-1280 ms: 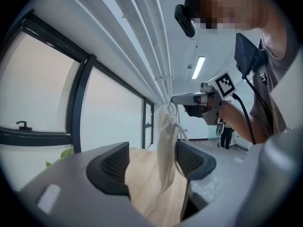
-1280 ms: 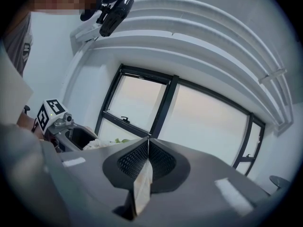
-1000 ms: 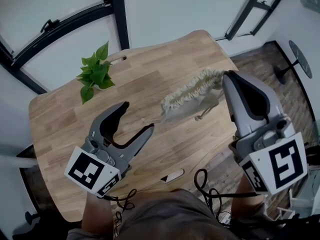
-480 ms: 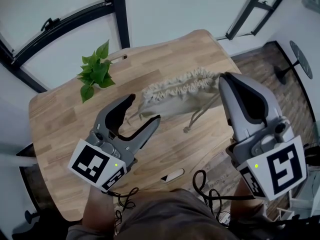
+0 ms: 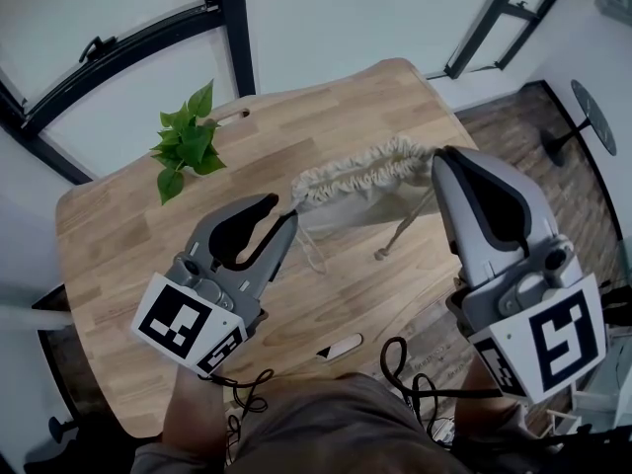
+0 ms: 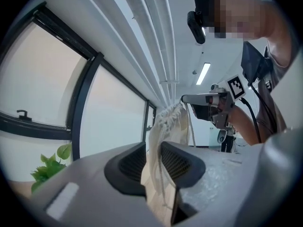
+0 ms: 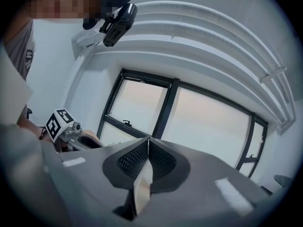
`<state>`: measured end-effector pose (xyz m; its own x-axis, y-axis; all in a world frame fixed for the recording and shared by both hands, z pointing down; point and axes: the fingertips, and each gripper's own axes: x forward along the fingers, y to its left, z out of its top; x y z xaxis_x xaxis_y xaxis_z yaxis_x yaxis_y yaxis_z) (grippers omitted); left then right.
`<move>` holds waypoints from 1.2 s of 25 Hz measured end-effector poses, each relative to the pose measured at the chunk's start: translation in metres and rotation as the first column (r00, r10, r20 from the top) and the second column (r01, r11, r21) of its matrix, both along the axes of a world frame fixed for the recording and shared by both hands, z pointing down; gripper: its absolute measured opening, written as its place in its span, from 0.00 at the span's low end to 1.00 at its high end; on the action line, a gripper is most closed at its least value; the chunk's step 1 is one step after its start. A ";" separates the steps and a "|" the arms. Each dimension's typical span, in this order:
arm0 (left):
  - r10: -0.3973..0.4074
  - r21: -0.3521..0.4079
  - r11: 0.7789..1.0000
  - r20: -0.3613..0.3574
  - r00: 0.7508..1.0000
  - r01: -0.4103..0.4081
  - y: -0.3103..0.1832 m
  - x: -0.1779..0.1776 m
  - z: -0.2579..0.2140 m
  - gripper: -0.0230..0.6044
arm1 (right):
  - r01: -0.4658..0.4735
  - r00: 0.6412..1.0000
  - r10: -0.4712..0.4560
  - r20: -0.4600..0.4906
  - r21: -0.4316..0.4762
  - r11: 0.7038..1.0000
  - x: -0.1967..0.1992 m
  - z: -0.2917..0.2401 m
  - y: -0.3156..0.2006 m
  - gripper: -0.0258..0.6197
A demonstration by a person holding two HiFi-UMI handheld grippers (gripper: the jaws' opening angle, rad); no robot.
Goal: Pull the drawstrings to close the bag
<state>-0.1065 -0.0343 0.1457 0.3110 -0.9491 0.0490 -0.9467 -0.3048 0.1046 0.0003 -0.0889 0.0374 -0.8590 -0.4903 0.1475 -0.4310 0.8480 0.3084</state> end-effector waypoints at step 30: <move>-0.234 0.103 0.968 0.058 0.971 0.227 0.006 -0.051 -0.068 0.05 | 0.027 1.000 -0.026 0.010 -0.104 0.994 0.013 0.054 -0.011 0.09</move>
<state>-0.1571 -0.0283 0.0775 0.0823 -0.9961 -0.0307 -0.9964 -0.0828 0.0172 0.0134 -0.1003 0.0913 -0.8730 -0.4494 0.1893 -0.4099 0.8866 0.2145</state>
